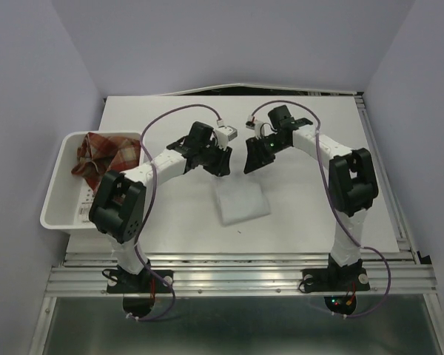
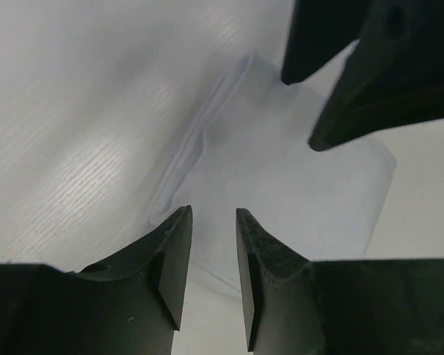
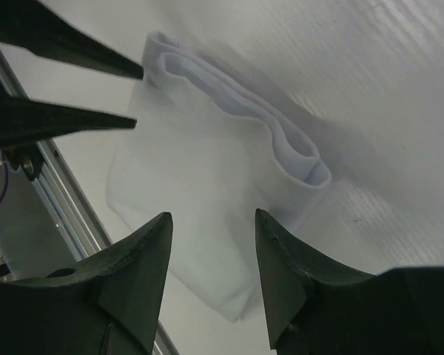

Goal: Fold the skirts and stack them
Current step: Fold the skirt, then neatly place the folded skirt to the corner

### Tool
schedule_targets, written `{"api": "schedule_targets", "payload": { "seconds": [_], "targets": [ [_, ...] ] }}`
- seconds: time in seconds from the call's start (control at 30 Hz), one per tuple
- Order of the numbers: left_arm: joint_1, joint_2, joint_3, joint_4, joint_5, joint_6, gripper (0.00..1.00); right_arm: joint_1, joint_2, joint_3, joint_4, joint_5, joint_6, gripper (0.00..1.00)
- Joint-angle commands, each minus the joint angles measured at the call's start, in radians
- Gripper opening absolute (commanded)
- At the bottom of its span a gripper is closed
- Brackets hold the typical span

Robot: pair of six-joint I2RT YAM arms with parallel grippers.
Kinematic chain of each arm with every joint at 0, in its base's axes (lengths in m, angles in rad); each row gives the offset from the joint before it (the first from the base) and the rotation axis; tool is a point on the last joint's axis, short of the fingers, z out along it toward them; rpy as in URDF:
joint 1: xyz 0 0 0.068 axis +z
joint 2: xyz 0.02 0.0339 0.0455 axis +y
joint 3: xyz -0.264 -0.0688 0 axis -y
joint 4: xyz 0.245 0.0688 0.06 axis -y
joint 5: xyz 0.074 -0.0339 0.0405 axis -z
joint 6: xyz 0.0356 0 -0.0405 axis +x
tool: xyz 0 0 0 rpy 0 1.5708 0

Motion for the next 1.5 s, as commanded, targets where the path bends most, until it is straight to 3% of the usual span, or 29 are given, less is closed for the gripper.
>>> {"api": "schedule_targets", "payload": {
  "seconds": [0.0, 0.17, 0.33, 0.43, 0.53, 0.63, 0.73, 0.83, 1.03, 1.37, 1.47],
  "targets": [
    [0.063, 0.07, 0.034, 0.016, 0.028, -0.028, 0.4, 0.001, 0.048, -0.063, 0.084, -0.064, 0.014, 0.54],
    [0.094, 0.161, 0.063, -0.013, 0.03, -0.007, 0.38, 0.001, 0.125, -0.08, 0.154, 0.021, 0.048, 0.53],
    [0.099, 0.136, 0.081, -0.01, -0.045, 0.01, 0.4, 0.001, 0.113, -0.054, 0.173, 0.116, 0.071, 0.55],
    [0.102, 0.078, 0.115, -0.035, -0.108, 0.038, 0.52, 0.001, 0.061, -0.012, 0.164, 0.261, 0.069, 0.59],
    [0.102, -0.036, 0.112, -0.026, -0.18, 0.071, 0.58, 0.001, -0.017, 0.037, 0.148, 0.344, 0.071, 0.73],
    [0.102, -0.167, 0.078, 0.013, -0.228, 0.081, 0.73, 0.001, -0.062, 0.072, 0.092, 0.363, 0.082, 0.81],
    [0.102, -0.261, 0.061, 0.002, -0.257, 0.053, 0.75, 0.03, -0.131, 0.027, 0.062, 0.386, 0.068, 0.81],
    [0.102, -0.359, 0.016, 0.014, -0.321, 0.012, 0.98, 0.104, -0.189, -0.039, 0.019, 0.491, 0.069, 0.81],
    [0.109, -0.505, -0.057, 0.067, -0.432, -0.021, 0.99, 0.331, -0.274, -0.224, 0.096, 0.737, 0.091, 0.92],
    [0.157, -0.543, -0.106, -0.021, -0.45, 0.007, 0.99, 0.34, -0.015, -0.204, 0.095, 0.78, 0.151, 0.88],
    [0.157, -0.54, -0.095, -0.039, -0.452, 0.021, 0.99, 0.29, -0.013, -0.239, 0.079, 0.759, 0.135, 0.88]
  ]
}}
